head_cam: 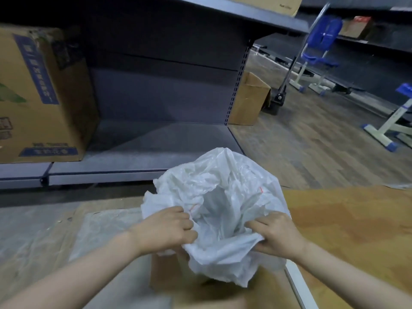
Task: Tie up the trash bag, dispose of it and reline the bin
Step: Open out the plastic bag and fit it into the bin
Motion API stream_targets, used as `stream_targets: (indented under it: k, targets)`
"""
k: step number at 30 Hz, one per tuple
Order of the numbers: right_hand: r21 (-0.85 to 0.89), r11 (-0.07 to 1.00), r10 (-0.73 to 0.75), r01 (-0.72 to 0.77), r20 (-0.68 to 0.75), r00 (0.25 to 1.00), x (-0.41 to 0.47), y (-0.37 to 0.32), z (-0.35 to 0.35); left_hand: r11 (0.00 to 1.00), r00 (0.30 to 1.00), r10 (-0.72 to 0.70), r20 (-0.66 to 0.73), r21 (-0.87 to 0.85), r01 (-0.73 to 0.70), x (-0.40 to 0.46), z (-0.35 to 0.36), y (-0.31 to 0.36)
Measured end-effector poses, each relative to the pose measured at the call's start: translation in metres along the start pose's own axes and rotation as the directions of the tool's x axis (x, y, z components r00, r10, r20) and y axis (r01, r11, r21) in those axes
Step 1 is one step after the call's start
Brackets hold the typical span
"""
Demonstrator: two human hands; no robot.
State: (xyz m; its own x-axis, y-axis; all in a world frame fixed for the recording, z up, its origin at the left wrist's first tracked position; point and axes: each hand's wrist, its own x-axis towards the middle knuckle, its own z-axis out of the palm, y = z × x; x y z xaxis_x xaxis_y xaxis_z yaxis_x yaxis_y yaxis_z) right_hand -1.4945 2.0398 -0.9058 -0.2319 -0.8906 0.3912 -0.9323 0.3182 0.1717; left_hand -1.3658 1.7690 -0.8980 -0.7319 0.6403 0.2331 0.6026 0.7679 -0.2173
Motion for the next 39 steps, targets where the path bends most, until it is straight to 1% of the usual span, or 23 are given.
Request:
stream_targets:
  k: [2,4,6,8,9,12,14,16,18,20,22,25,26,27,28,29,30,31,32,33,34,36,39]
  targets:
    - [-0.033,0.993,0.115,-0.115,-0.006,0.993,0.005,-0.012,0.001,0.998,0.994,-0.048,0.102,0.039,0.044,0.002,-0.005,-0.016]
    - [-0.101,0.972,0.213,-0.212,-0.002,0.977,0.011,-0.024,0.004,0.974,0.952,-0.192,0.237,0.165,0.156,0.006,-0.023,-0.021]
    - [-0.143,0.949,0.289,-0.282,0.031,0.957,0.016,-0.032,0.003,0.938,0.875,-0.325,0.359,0.238,0.250,0.011,-0.033,-0.017]
    - [-0.168,0.930,0.336,-0.328,0.022,0.942,0.018,-0.037,0.005,0.923,0.749,-0.368,0.551,0.118,0.367,0.024,-0.055,0.002]
    - [-0.168,0.921,0.362,-0.352,0.034,0.932,0.021,-0.042,0.004,0.921,0.754,-0.330,0.568,0.018,0.390,0.034,-0.059,0.015]
    - [-0.152,0.920,0.378,-0.360,0.107,0.920,0.031,-0.055,-0.004,0.913,0.835,-0.287,0.469,-0.130,0.387,0.057,-0.043,0.043]
    - [0.005,0.958,0.273,-0.287,0.293,0.916,0.034,-0.051,-0.016,0.915,0.858,-0.335,0.389,-0.083,0.395,0.057,-0.025,0.043]
    - [0.137,0.972,0.124,-0.191,0.388,0.913,0.032,-0.032,-0.032,0.920,0.882,-0.330,0.337,-0.093,0.380,0.046,-0.014,0.030]
    - [0.124,0.975,0.109,-0.184,0.457,0.883,0.021,-0.003,-0.043,0.920,0.906,-0.301,0.297,-0.159,0.358,0.029,-0.011,0.009]
    - [0.033,0.992,0.096,-0.121,0.420,0.902,0.008,0.002,-0.036,0.945,0.937,-0.267,0.224,-0.130,0.300,0.013,-0.009,-0.011]
    - [0.013,0.996,0.081,-0.089,0.309,0.948,0.005,-0.018,-0.020,0.961,0.938,-0.257,0.232,-0.038,0.273,0.008,-0.015,-0.023]
    - [0.214,0.976,0.016,-0.045,0.136,0.991,0.011,-0.041,-0.017,0.939,0.908,-0.334,0.252,0.002,0.344,0.015,-0.032,-0.018]
    - [0.277,0.956,0.078,-0.092,0.059,0.995,0.012,-0.040,-0.021,0.930,0.904,-0.319,0.285,-0.088,0.357,0.021,-0.036,-0.008]
    - [0.330,0.923,0.227,-0.196,-0.057,0.972,0.012,-0.035,-0.023,0.901,0.895,-0.314,0.318,-0.196,0.386,0.028,-0.040,0.005]
    - [0.381,0.849,0.453,-0.366,-0.167,0.876,0.012,-0.028,-0.024,0.877,0.907,-0.311,0.285,-0.282,0.389,0.037,-0.044,0.020]
    - [0.467,0.677,0.701,-0.569,-0.174,0.692,0.014,-0.021,-0.024,0.861,0.917,-0.313,0.248,-0.333,0.384,0.048,-0.046,0.036]
    - [0.564,0.393,0.880,-0.726,0.000,0.476,0.017,-0.013,-0.024,0.855,0.919,-0.319,0.230,-0.349,0.384,0.054,-0.044,0.048]
    - [0.622,0.069,0.923,-0.780,0.257,0.286,0.020,-0.006,-0.021,0.849,0.913,-0.329,0.240,-0.348,0.398,0.060,-0.042,0.056]
    - [0.635,-0.189,0.858,-0.749,0.478,0.189,0.021,0.001,-0.018,0.832,0.896,-0.361,0.257,-0.346,0.434,0.065,-0.039,0.059]
    - [0.639,-0.297,0.804,-0.709,0.569,0.176,0.021,0.008,-0.016,0.794,0.883,-0.404,0.239,-0.388,0.468,0.068,-0.034,0.059]
    - [0.656,-0.263,0.820,-0.707,0.538,0.194,0.022,0.014,-0.018,0.745,0.868,-0.445,0.222,-0.446,0.496,0.069,-0.033,0.055]
    - [0.730,-0.085,0.910,-0.678,0.334,0.246,0.026,0.028,-0.023,0.665,0.839,-0.494,0.229,-0.522,0.534,0.068,-0.032,0.045]
    - [0.737,0.211,0.941,-0.642,0.024,0.336,0.038,0.043,-0.028,0.593,0.742,-0.597,0.306,-0.454,0.665,0.064,-0.026,0.022]
